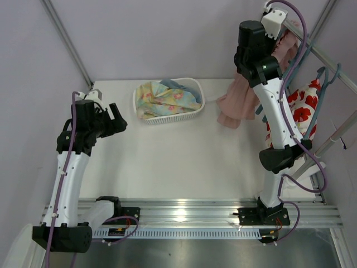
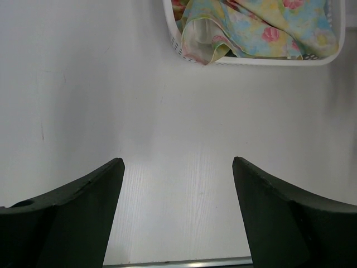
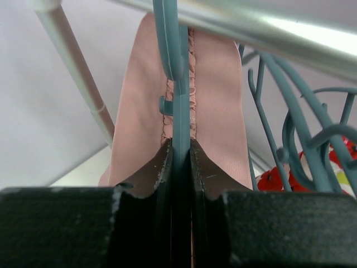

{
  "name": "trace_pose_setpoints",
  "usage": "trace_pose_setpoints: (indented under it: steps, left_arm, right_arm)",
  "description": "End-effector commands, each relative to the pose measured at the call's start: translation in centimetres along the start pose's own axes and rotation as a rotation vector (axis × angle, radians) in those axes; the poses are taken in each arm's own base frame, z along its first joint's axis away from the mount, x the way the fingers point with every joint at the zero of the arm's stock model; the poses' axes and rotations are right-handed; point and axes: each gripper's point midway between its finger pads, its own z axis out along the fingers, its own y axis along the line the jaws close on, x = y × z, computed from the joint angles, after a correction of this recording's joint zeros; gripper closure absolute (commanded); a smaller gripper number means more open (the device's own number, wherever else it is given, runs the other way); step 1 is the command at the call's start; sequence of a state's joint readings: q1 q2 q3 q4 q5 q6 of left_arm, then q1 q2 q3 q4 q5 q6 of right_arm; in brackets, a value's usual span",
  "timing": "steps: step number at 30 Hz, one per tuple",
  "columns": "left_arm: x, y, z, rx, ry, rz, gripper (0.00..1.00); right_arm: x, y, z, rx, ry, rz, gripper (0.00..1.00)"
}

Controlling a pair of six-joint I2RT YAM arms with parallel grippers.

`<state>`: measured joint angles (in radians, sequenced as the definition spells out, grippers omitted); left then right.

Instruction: Place the skirt on the hanger

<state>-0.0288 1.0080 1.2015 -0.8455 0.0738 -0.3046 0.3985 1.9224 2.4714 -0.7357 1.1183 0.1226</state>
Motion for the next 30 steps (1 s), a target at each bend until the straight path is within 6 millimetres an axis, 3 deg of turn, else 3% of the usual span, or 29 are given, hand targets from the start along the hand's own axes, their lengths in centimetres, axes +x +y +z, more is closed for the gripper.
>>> trace_pose_setpoints:
  steps: [1, 14, 23, 30]
  left_arm:
    - [-1.3, -0.6, 0.0, 0.022, -0.049, 0.026, 0.16]
    - [-0.7, -0.4, 1.1, 0.021, -0.026, 0.026, 0.16]
    - [-0.7, -0.6, 1.4, 0.028, -0.025, 0.024, 0.16]
    - [-0.3, -0.2, 1.7, 0.014, -0.015, 0.031, 0.16]
  right_arm:
    - [-4.0, -1.2, -0.3, 0.014, -0.081, 0.103, 1.0]
    - [-3.2, -2.5, 2.3, 0.044, -0.06, 0.1, 1.0]
    - [-0.5, -1.4, 3.9, -0.009, 0.013, 0.103, 1.0]
    - [0.8, 0.8, 5.2, -0.093, 0.045, 0.12, 1.0]
